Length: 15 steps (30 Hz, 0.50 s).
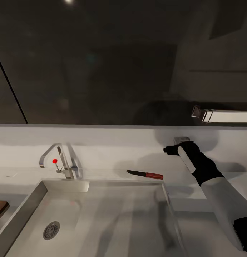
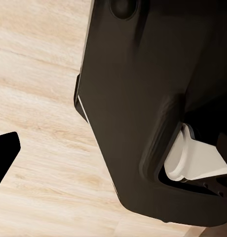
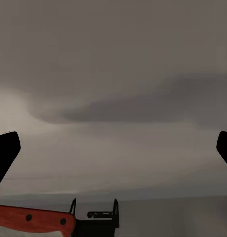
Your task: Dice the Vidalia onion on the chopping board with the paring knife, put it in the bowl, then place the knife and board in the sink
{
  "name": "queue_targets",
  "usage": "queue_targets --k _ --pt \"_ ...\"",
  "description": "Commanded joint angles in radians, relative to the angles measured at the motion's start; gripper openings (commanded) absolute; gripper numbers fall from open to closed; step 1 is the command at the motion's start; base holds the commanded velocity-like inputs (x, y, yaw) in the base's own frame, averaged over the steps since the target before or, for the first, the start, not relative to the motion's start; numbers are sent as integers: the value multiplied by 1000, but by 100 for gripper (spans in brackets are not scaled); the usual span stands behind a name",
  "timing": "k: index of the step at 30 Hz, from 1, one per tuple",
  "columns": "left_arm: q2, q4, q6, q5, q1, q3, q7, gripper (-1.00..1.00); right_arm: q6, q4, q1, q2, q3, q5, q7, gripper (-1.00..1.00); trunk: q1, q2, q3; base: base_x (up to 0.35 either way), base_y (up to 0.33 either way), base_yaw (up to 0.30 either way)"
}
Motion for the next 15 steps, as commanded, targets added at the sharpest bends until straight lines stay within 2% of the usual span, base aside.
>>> queue_targets --k 1,15 --pt "-1 3 -5 3 -1 -6 0 100 2 1 -1 -1 4 -10 -10 100 1 -2 -2 0 0 0" --pt "-2 3 -3 2 -1 -6 0 100 -10 8 -1 0 4 -12 -10 100 1 -2 -2 0 0 0"
